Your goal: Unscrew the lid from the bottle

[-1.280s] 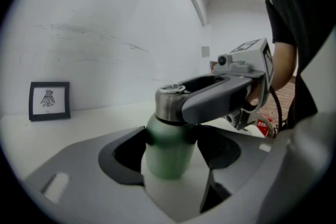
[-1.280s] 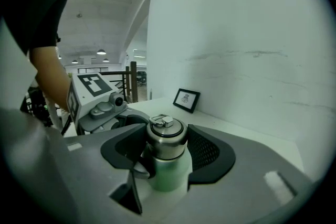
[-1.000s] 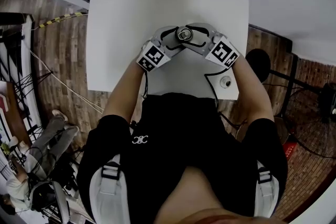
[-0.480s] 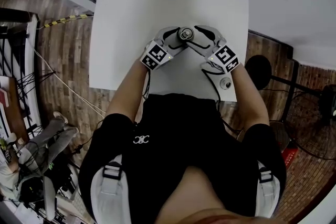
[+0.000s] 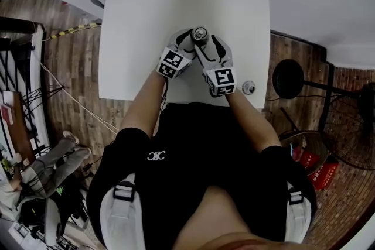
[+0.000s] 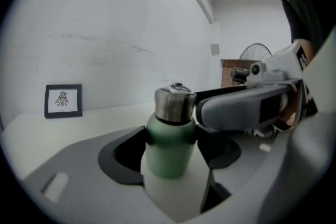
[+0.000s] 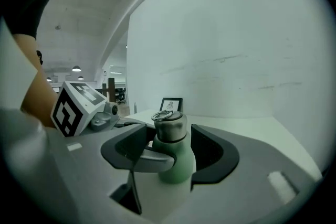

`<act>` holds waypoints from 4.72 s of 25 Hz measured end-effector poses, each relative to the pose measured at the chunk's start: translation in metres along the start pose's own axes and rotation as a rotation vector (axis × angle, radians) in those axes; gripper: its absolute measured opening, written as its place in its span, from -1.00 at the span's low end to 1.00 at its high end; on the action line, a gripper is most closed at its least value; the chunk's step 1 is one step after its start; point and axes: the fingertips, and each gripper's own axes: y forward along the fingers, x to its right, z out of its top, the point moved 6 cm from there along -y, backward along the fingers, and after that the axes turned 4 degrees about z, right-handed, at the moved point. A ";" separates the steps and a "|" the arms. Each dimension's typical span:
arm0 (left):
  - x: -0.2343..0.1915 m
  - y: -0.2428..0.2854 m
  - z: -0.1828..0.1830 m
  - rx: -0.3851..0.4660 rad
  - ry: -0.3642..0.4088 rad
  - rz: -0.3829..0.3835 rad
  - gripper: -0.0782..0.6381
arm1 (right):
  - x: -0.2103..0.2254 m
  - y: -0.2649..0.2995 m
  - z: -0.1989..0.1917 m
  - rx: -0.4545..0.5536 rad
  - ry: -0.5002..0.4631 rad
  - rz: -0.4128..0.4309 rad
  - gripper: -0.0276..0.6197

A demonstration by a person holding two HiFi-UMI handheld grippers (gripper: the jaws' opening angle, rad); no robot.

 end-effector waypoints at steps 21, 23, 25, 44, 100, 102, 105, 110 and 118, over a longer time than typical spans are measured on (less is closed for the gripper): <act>0.001 0.002 0.002 -0.046 0.016 0.010 0.22 | 0.015 0.012 0.001 -0.041 -0.063 0.161 -0.27; -0.001 0.001 0.003 -0.041 0.022 0.005 0.22 | 0.021 0.015 0.003 -0.046 -0.077 0.246 -0.27; -0.004 0.000 0.004 -0.042 0.012 -0.004 0.22 | 0.025 0.019 0.007 -0.066 -0.100 0.328 -0.26; -0.002 0.003 0.004 -0.051 0.087 -0.106 0.22 | 0.049 0.048 0.032 -0.423 -0.464 1.049 -0.26; -0.004 0.000 0.005 -0.011 0.089 -0.133 0.22 | 0.038 0.046 0.034 -0.414 -0.466 0.920 -0.18; -0.004 -0.001 0.003 -0.009 0.087 -0.133 0.22 | 0.039 0.040 0.035 -0.371 -0.426 0.865 -0.18; -0.005 0.000 0.003 -0.007 0.085 -0.133 0.22 | 0.042 0.030 0.039 -0.279 -0.312 0.749 -0.15; -0.005 -0.001 0.001 -0.011 0.080 -0.116 0.22 | 0.030 0.019 0.027 -0.161 -0.186 0.461 -0.09; -0.002 0.001 0.002 -0.026 0.064 -0.099 0.22 | 0.013 0.031 0.011 -0.098 -0.015 0.161 -0.10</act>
